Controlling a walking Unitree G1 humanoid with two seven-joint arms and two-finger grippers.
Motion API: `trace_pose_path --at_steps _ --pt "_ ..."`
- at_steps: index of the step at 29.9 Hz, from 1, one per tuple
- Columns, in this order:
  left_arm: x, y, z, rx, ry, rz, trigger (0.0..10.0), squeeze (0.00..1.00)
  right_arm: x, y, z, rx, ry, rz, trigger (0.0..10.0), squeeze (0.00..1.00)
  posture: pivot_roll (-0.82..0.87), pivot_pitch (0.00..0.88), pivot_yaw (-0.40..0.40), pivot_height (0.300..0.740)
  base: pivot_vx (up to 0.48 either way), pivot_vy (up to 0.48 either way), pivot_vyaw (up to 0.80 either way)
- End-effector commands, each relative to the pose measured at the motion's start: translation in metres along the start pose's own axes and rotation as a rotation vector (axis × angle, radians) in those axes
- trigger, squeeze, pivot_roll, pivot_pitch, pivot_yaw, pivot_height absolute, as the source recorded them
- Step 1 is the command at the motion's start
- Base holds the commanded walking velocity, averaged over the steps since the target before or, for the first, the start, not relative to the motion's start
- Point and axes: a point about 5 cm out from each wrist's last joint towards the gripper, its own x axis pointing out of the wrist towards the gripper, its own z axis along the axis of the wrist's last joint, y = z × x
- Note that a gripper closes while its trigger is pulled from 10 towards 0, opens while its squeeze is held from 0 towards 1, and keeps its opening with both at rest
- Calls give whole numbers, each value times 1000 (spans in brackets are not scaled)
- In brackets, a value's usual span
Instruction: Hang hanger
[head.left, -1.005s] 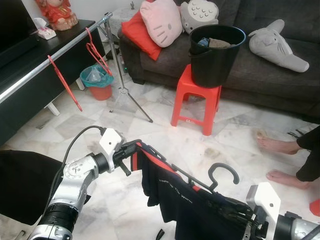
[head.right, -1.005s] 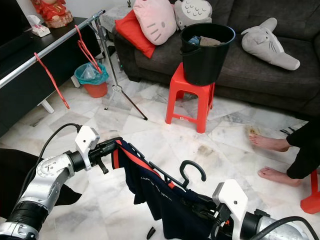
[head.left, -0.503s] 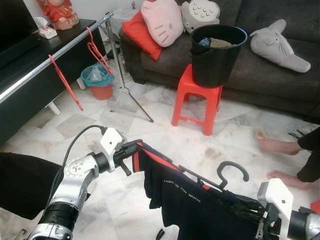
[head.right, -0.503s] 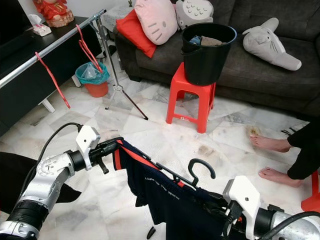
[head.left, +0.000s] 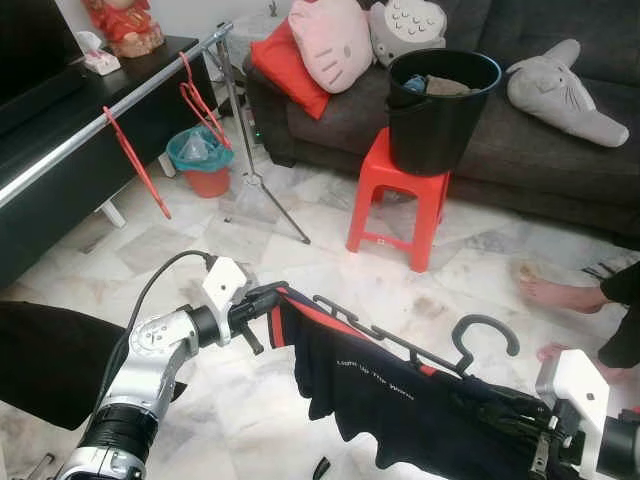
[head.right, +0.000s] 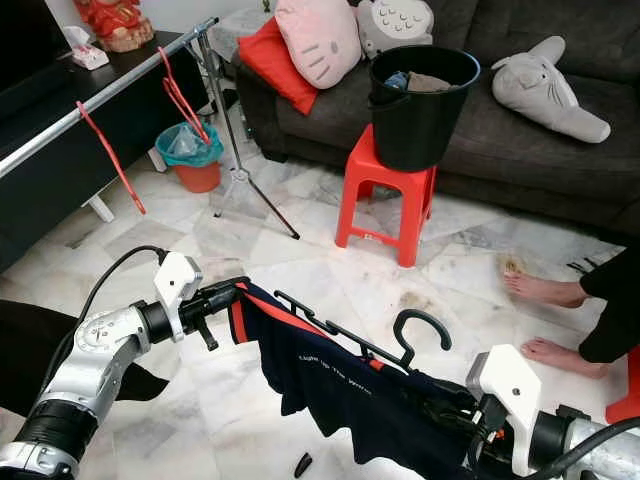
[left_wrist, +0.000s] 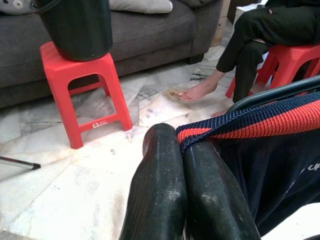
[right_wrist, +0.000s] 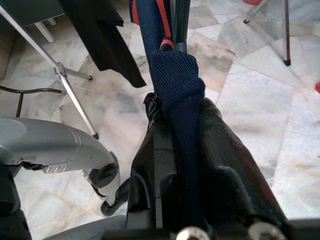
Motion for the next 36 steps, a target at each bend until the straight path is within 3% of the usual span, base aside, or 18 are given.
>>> trace_pose_path --at_steps 1,8,22,31,36 --pt "-9 12 4 24 7 52 10000 0 -3 3 -1 -3 31 21 10000 0 -64 89 84 740 0 0 0" --pt "-8 13 5 26 4 50 10000 0 -4 10 -6 10 79 59 10000 0 -66 89 85 740 0 0 0" --pt "-7 12 5 26 12 35 10000 0 -7 7 -5 -12 108 59 10000 0 -64 89 84 740 0 0 0" --pt "-5 9 5 31 21 13 10000 0 -3 13 8 -48 80 96 10000 0 -67 88 85 740 0 0 0" --pt "-5 5 3 44 47 -25 10000 0 1 14 21 -66 12 99 10000 0 -66 90 85 740 0 0 0"
